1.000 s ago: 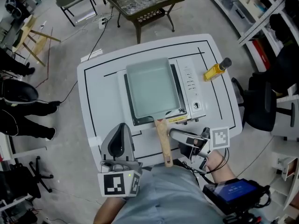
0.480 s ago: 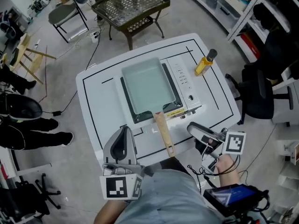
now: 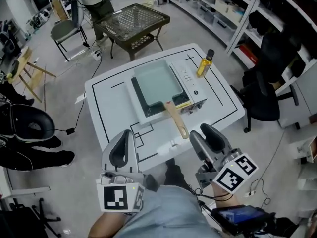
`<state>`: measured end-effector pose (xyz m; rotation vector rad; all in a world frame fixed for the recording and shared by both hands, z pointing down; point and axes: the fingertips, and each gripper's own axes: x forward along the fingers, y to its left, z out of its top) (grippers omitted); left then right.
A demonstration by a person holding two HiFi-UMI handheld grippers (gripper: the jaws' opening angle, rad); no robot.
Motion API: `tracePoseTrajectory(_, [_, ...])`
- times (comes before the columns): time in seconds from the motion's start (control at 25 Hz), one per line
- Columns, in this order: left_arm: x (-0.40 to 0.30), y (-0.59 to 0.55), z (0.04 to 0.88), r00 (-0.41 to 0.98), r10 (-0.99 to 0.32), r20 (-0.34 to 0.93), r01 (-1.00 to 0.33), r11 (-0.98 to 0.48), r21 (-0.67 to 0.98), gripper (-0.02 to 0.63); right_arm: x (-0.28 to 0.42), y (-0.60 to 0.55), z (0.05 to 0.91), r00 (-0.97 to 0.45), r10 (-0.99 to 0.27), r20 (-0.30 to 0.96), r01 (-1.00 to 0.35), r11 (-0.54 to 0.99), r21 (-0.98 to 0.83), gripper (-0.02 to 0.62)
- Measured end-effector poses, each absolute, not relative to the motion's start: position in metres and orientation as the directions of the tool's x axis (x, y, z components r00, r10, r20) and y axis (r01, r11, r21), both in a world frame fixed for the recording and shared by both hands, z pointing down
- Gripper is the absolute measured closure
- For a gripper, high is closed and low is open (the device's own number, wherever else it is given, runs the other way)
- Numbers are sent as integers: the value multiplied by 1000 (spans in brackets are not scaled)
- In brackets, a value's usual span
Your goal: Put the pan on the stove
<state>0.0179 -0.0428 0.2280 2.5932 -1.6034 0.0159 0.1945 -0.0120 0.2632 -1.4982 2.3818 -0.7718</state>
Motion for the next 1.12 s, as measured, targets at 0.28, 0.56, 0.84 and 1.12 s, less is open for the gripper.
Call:
tracePoseTrajectory(0.28, [-3, -1, 218, 482, -876, -6, -875, -482, 38, 588, 124, 25, 272, -285, -952, 112, -951, 266, -160, 517])
tracePoseTrajectory(0.56, [-23, 24, 212, 484, -874, -44, -874, -485, 14, 588, 91, 53, 252, -262, -964, 45, -963, 259, -73, 529])
tracePoseTrajectory(0.84, [-30, 35, 220, 483, -874, -54, -874, -484, 29, 588, 82, 62, 256, -262, -964, 49, -965, 260, -40, 534])
tracePoseTrajectory(1.12, [-33, 37, 219, 485, -872, -64, -873, -487, 27, 588, 73, 65, 255, -275, -960, 43, -961, 274, -29, 535])
